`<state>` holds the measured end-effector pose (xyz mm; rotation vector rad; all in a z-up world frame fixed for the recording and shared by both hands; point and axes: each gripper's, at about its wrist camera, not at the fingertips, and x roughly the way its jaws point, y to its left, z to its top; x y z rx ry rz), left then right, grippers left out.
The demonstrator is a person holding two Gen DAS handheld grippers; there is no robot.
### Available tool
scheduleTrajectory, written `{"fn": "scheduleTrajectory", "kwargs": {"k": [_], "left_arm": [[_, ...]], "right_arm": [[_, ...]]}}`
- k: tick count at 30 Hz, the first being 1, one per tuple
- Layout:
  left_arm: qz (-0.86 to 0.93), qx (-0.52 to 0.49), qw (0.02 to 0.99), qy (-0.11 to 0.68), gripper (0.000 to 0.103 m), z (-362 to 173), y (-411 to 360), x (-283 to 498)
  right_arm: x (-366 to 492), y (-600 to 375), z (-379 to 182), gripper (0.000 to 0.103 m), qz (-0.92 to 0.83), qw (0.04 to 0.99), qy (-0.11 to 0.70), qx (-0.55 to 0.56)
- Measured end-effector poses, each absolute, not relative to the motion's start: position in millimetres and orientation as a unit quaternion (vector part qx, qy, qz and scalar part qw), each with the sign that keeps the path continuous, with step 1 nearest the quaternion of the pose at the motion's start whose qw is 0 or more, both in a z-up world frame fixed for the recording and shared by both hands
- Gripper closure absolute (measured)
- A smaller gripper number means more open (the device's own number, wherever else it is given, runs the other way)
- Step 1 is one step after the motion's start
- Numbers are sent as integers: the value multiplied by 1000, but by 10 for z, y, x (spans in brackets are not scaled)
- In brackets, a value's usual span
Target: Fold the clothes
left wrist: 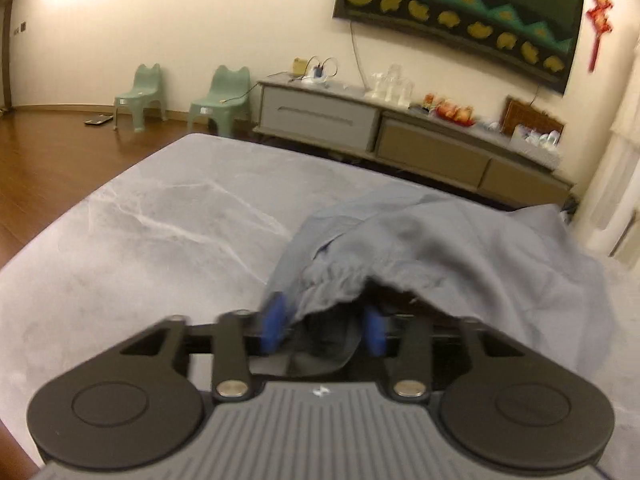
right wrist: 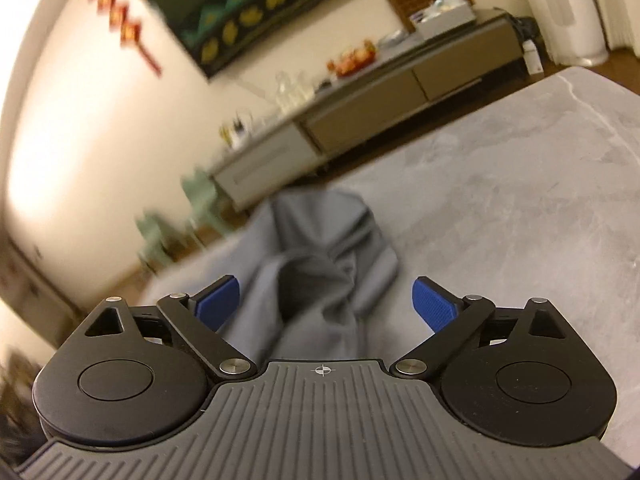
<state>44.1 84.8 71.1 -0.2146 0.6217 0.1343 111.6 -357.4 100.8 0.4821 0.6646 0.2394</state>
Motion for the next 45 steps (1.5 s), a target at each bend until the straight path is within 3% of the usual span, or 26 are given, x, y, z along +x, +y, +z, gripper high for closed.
{"fn": "scheduleTrajectory", "kwargs": {"k": [1, 2, 5, 9, 16, 17, 18, 19, 20, 21, 22, 25, 27, 29, 31, 32, 34, 35, 36, 38, 40, 45], "left_arm": [[62, -114, 947, 295, 13, 712, 824, 301], [59, -119, 949, 287, 10, 683, 788, 101], [34, -140, 951, 274, 9, 563, 634, -217], [-13, -178, 944, 278, 0, 281, 466, -198], [-58, -202, 935, 286, 1, 35, 250, 247], [-64, -192, 937, 284, 9, 42, 212, 326], [-75, -179, 940, 281, 21, 58, 175, 422], [-85, -167, 942, 280, 54, 93, 142, 531], [-94, -156, 943, 280, 79, 153, 114, 655], [-100, -145, 944, 278, 81, 230, 97, 778], [-101, -142, 948, 267, 86, 363, 127, 882], [-91, -169, 962, 194, 90, 967, 463, 1048], [-68, -208, 965, 146, 91, 1411, 878, 1071], [-23, -244, 963, 111, 91, 1710, 1339, 1032], [37, -255, 959, 118, 90, 1734, 1668, 1069], [64, -258, 955, 129, 89, 1712, 1803, 1110], [98, -258, 946, 171, 80, 1520, 1944, 1186], [102, -257, 941, 193, 73, 1370, 1950, 1199], [100, -261, 937, 209, 67, 1212, 1939, 1178], [101, -274, 929, 226, 42, 933, 1892, 1065], [104, -282, 923, 238, 30, 664, 1818, 932], [111, -238, 933, 247, 11, 309, 1616, 733]], "right_arm": [[1145, -3489, 962, 7, 121, 910, 335, 213], [1164, -3401, 915, 7, 130, 910, 345, 191], [1176, -3127, 786, 7, 155, 911, 365, 111], [1144, -2878, 639, 6, 163, 917, 363, 30], [1280, -2794, 458, 7, 178, 910, 371, 39], [1323, -2792, 441, 16, 186, 907, 374, 50], [1358, -2798, 441, 39, 200, 902, 378, 65], [1400, -2807, 444, 53, 212, 896, 381, 82], [1447, -2821, 455, 84, 220, 891, 384, 102], [1478, -2853, 478, 102, 226, 886, 385, 126], [1498, -2909, 516, 103, 232, 883, 379, 153], [1388, -3296, 938, 103, 235, 898, 277, 247], [1139, -3681, 1350, 103, 247, 906, 165, 300], [816, -4014, 1670, 103, 261, 912, 64, 309], [601, -4166, 1767, 103, 246, 925, 27, 288], [636, -4160, 1703, 94, 226, 931, 43, 282], [898, -4037, 1486, 57, 189, 932, 131, 279], [1067, -3902, 1347, 28, 186, 926, 183, 271], [1215, -3727, 1198, 19, 189, 921, 226, 256], [1424, -3348, 953, 17, 199, 918, 279, 201], [1556, -2992, 750, 9, 209, 915, 316, 141], [1612, -2416, 390, 10, 240, 891, 376, 87]]}}
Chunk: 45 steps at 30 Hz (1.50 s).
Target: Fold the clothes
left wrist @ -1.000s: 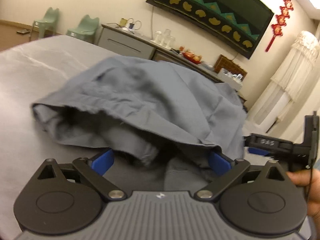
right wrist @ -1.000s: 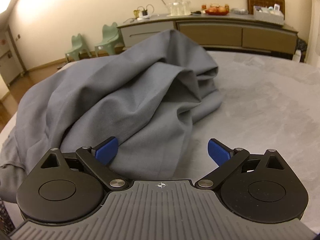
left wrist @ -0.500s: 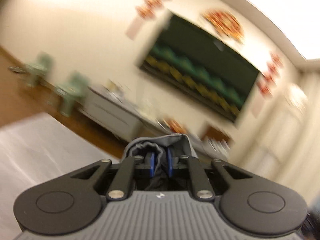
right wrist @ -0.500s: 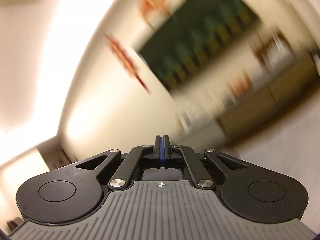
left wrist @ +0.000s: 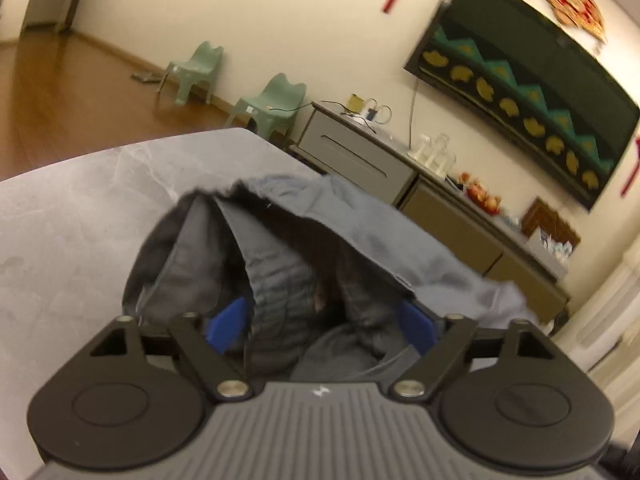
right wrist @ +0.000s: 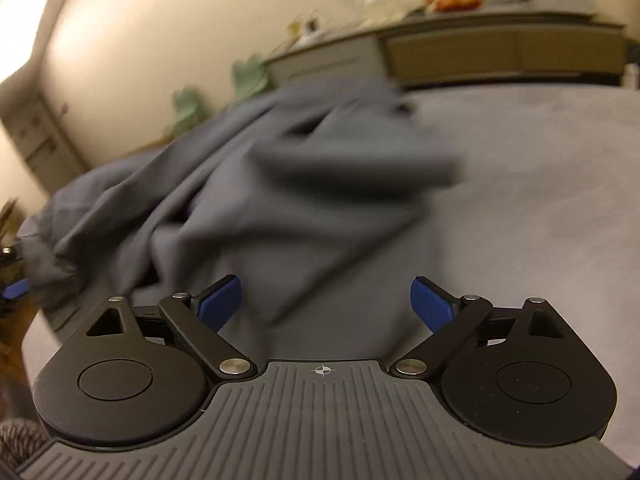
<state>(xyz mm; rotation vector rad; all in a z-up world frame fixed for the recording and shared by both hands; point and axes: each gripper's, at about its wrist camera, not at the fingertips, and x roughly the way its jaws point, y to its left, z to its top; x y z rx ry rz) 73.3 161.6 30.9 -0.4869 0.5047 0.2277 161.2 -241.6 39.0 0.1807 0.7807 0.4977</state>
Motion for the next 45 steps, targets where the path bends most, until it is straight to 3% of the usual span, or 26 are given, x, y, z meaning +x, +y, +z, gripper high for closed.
{"fn": "scheduleTrajectory", "kwargs": {"k": [1, 2, 3, 4, 6, 7, 8, 10, 16, 19, 22, 25, 26, 27, 28, 29, 30, 34, 35, 37, 38, 39, 40, 41, 43, 45], "left_arm": [[111, -224, 935, 250, 8, 292, 1571, 720], [111, -207, 938, 255, 8, 274, 1523, 732], [113, -188, 941, 258, 8, 256, 1471, 782], [116, -170, 944, 258, 8, 242, 1421, 840], [111, -136, 950, 260, 17, 238, 1326, 1022], [107, -126, 950, 265, 54, 259, 1327, 1112], [105, -124, 948, 273, 101, 292, 1365, 1206], [103, -132, 945, 280, 100, 393, 1477, 1357], [104, -239, 949, 176, 100, 1312, 2243, 1154], [130, -261, 944, 154, 100, 1556, 2516, 1138], [166, -260, 924, 224, 96, 1437, 2636, 1364], [187, -260, 904, 285, 79, 1138, 2594, 1342], [185, -264, 904, 281, 61, 1087, 2539, 1240], [184, -266, 905, 274, 51, 1052, 2477, 1124], [185, -264, 908, 267, 39, 1024, 2402, 1003], [187, -255, 912, 262, 36, 1021, 2322, 899], [188, -244, 915, 260, 36, 1033, 2254, 825], [172, -208, 926, 263, 31, 1161, 2010, 697], [166, -201, 929, 264, 31, 1191, 1938, 670], [155, -187, 933, 265, 28, 1254, 1788, 619], [149, -179, 935, 267, 28, 1281, 1711, 606], [144, -171, 937, 269, 28, 1308, 1634, 593], [141, -165, 938, 269, 28, 1326, 1568, 582], [140, -163, 939, 269, 28, 1334, 1517, 572], [139, -168, 940, 263, 28, 1361, 1471, 519], [142, -171, 940, 260, 27, 1380, 1459, 501]], "right_arm": [[1586, -2297, 369, 12, 247, 892, 373, 66], [1564, -2179, 349, 23, 252, 894, 369, 43], [1565, -2084, 331, 48, 251, 895, 368, 26], [1593, -2020, 314, 58, 250, 893, 373, 23], [1595, -1981, 337, 89, 246, 895, 372, 31], [1556, -1991, 409, 91, 240, 901, 361, 30], [1479, -2014, 500, 98, 233, 909, 343, 26], [1358, -2198, 780, 99, 204, 934, 293, 30], [732, -3239, 1798, 103, 60, 992, 88, 74], [203, -3635, 2168, 103, -53, 997, -23, 41], [310, -3892, 2010, 99, -86, 993, 54, 55], [623, -4007, 1594, 93, -7, 967, 216, 137], [683, -4035, 1469, 76, 27, 951, 256, 172], [714, -4046, 1368, 45, 55, 936, 286, 199], [690, -4023, 1311, 31, 73, 927, 300, 211], [665, -3999, 1258, 12, 87, 921, 311, 219], [632, -3977, 1217, 6, 95, 919, 318, 212], [842, -3838, 943, 3, 78, 911, 380, 141], [875, -3794, 822, 5, 78, 903, 400, 137], [927, -3712, 604, 30, 86, 886, 435, 135], [918, -3691, 557, 62, 105, 880, 438, 148], [909, -3691, 549, 84, 116, 881, 430, 163], [881, -3710, 629, 94, 119, 888, 407, 175], [821, -3742, 777, 101, 119, 899, 377, 191], [529, -3873, 1295, 102, 98, 936, 261, 215], [-81, -3706, 1935, 102, 72, 989, 82, 95]]}}
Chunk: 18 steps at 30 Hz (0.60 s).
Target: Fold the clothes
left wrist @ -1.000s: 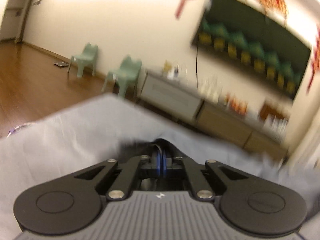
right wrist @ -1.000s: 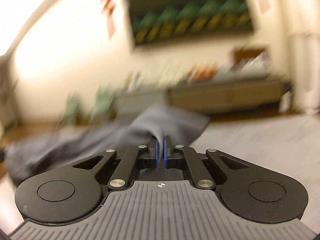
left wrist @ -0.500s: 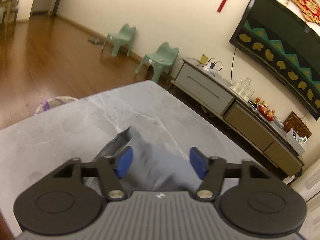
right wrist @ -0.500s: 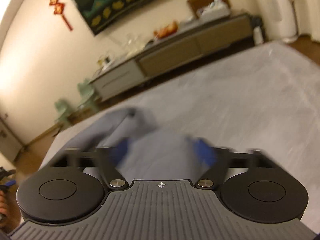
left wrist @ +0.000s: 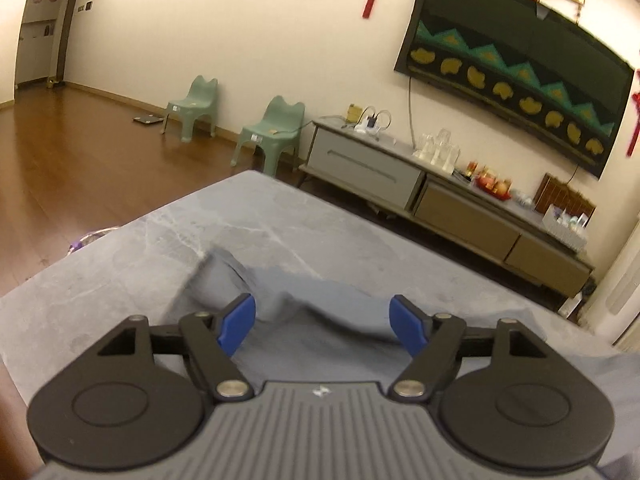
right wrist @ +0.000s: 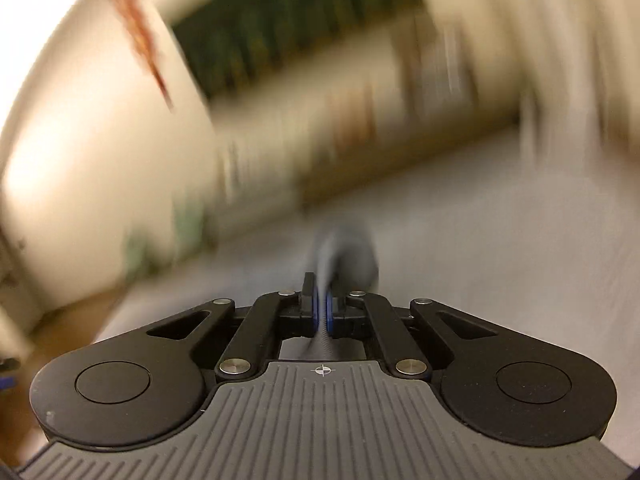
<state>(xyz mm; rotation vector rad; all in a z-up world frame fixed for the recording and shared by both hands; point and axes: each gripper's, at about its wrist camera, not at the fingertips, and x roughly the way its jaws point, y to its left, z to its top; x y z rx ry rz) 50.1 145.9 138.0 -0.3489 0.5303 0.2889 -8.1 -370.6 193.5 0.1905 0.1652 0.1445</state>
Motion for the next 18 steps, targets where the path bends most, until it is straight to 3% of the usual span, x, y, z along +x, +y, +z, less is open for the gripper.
{"fn": "scheduleTrajectory", "kwargs": {"k": [2, 4, 5, 7, 8, 10, 11, 14, 15, 18], "left_arm": [[145, -173, 939, 261, 26, 1389, 1446, 508], [148, -175, 935, 272, 26, 1380, 1407, 544], [147, -176, 933, 276, 26, 1375, 1382, 567], [140, -170, 934, 281, 24, 1356, 1309, 625], [136, -160, 936, 284, 22, 1339, 1248, 660], [123, -141, 939, 289, 20, 1271, 1127, 723], [115, -129, 941, 292, 17, 1217, 1075, 745], [88, -83, 945, 305, 15, 981, 937, 790], [80, -62, 945, 311, 13, 874, 908, 811], [59, 12, 938, 340, 11, 555, 807, 917]], "right_arm": [[-555, -3446, 2296, 102, 51, 998, -27, -38], [-756, -3296, 2254, 100, 51, 994, -36, -92], [-715, -3259, 2129, 90, 80, 993, 9, -91], [-371, -3172, 1709, 64, 155, 962, 216, -59], [-226, -3118, 1482, 56, 163, 937, 304, -53], [-109, -3002, 1133, 56, 159, 898, 404, -78], [-157, -2990, 1120, 52, 166, 898, 396, -97], [-305, -3215, 1320, 13, 169, 922, 342, -73], [-293, -3341, 1362, 7, 160, 929, 328, -53], [-202, -3690, 1353, 7, 99, 941, 324, -2]]}}
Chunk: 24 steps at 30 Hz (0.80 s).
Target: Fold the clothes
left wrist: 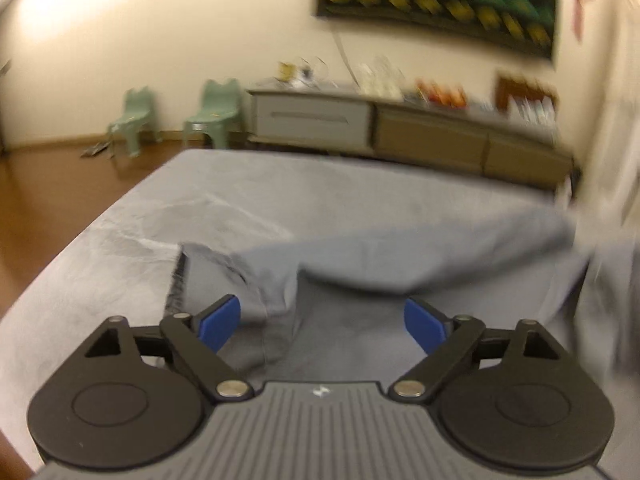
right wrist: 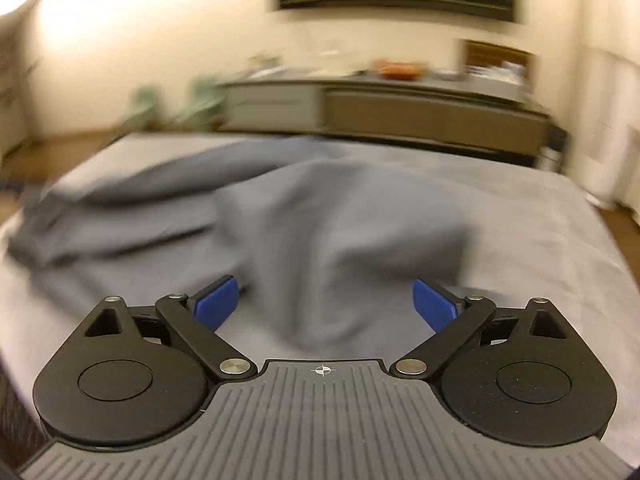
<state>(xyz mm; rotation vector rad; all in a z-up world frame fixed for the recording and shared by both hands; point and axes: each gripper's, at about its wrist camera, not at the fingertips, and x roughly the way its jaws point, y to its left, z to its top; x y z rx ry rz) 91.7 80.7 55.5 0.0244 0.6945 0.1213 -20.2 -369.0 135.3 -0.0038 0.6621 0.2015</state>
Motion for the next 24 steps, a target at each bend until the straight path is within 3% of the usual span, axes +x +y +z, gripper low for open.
{"fn": "scheduleTrajectory", "kwargs": {"k": [2, 7, 8, 9, 10, 12, 13, 16, 18, 19, 20, 21, 24], "left_arm": [[64, 73, 933, 346, 9, 354, 753, 970], [75, 162, 918, 353, 11, -43, 708, 1130], [93, 168, 916, 352, 28, -73, 741, 1222], [115, 164, 915, 350, 40, -68, 817, 1337], [137, 149, 915, 349, 45, -41, 934, 1455], [194, 93, 913, 347, 60, 28, 1236, 1696], [221, 62, 908, 352, 62, 47, 1417, 1793], [229, -39, 904, 358, 57, 55, 1839, 1870], [219, -82, 903, 360, 55, 75, 1949, 1836], [206, -109, 904, 358, 47, 116, 1992, 1829], [192, -130, 907, 352, 35, 162, 2026, 1823], [180, -138, 911, 344, 34, 215, 2039, 1818], [161, -148, 919, 329, 27, 346, 2042, 1800]], "right_arm": [[-124, -3881, 1330, 7, 63, 943, 326, 25], [326, -3749, 992, 7, 68, 920, 386, -33], [425, -3699, 892, 10, 75, 913, 398, -53], [523, -3659, 765, 21, 79, 902, 419, -71], [629, -3653, 656, 27, 80, 888, 447, -74], [709, -3759, 601, 25, 74, 875, 474, -60], [721, -3817, 607, 25, 71, 873, 480, -53], [615, -3904, 763, 24, 33, 877, 473, -78], [449, -3976, 1031, 28, 5, 901, 426, -77], [354, -4038, 1227, 26, -6, 922, 383, -52], [303, -4092, 1404, 16, -13, 940, 340, -17], [307, -4110, 1557, 9, -17, 952, 304, 11], [669, -3932, 1846, 8, -5, 966, 256, 42]]}}
